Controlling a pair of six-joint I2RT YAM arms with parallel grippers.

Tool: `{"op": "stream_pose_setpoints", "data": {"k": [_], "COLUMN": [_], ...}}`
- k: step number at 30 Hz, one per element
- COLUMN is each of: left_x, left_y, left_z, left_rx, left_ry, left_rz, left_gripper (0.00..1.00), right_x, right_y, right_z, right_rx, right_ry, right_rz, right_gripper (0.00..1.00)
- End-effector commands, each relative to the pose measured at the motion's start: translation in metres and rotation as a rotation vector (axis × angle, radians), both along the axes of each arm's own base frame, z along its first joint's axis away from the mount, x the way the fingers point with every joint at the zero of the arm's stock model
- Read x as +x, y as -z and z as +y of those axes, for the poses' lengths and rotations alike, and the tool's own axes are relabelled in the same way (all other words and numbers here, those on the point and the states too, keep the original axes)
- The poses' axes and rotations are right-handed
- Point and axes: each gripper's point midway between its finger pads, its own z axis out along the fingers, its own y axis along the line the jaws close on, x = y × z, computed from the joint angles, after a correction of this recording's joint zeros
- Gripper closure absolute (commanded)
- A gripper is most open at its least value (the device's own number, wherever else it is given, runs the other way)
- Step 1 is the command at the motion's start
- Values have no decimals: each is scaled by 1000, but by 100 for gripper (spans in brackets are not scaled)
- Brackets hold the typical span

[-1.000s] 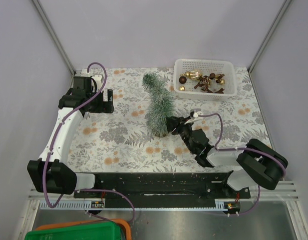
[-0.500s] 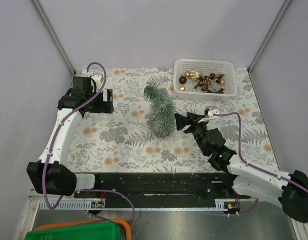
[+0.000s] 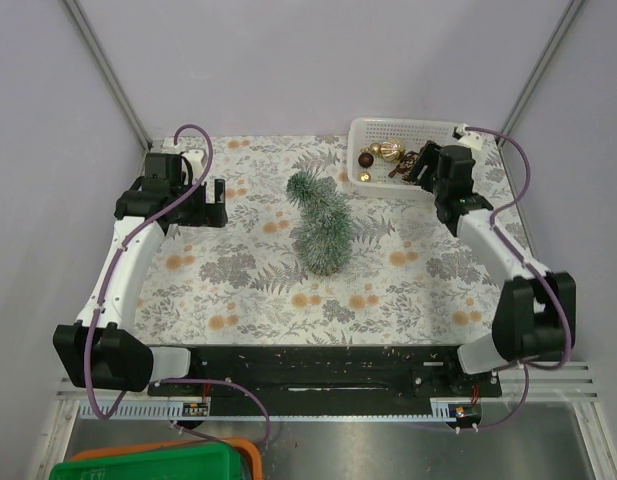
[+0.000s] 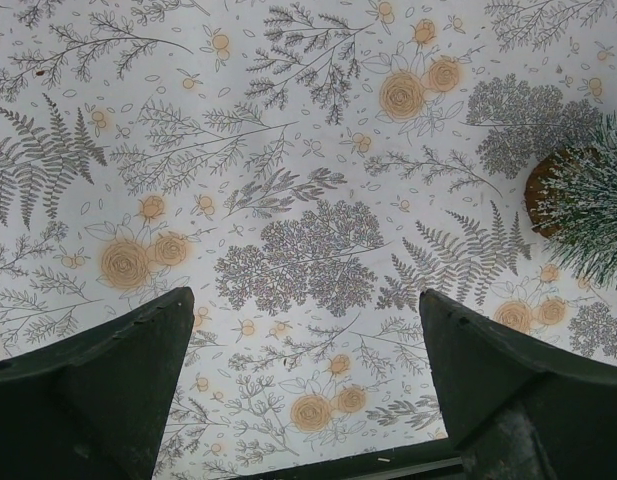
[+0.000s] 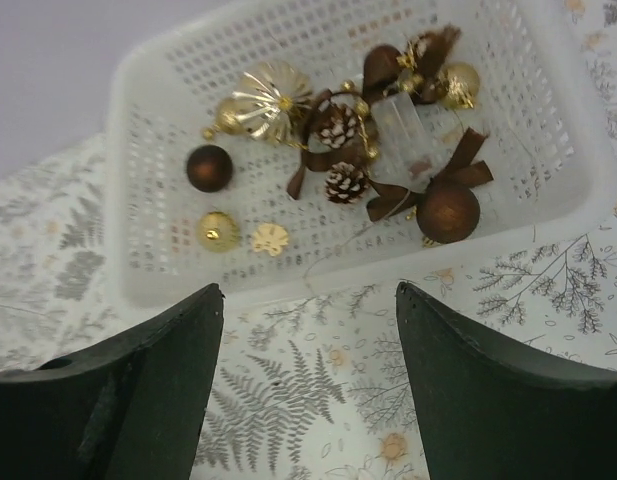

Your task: Decorate the small christmas tree

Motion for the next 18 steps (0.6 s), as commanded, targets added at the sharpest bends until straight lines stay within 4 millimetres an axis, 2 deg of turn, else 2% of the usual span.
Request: {"op": "stream_pose_setpoints", "data": {"k": [1, 5, 9, 14, 18], "left_x": [1, -1, 0, 2, 3], "left_y": [-23, -19, -15, -14, -12], "left_z": [2, 2, 2, 2, 0], "left_rx": [7, 18, 26, 24, 16], "left_ry": [6, 28, 34, 34, 37], "left_rz": [-61, -49, -38, -32, -23], "left_gripper": [1, 1, 1, 1, 1], "right_x": [31, 54, 60, 56, 41], "right_y": [36, 65, 87, 99, 112], "right_z": [-28, -54, -72, -93, -103], "right_rx": [-67, -124, -146, -186, -203], "right_ry": [46, 119, 170, 229, 263], "right_rz": [165, 241, 286, 307, 341], "right_gripper": [22, 23, 23, 24, 25]}}
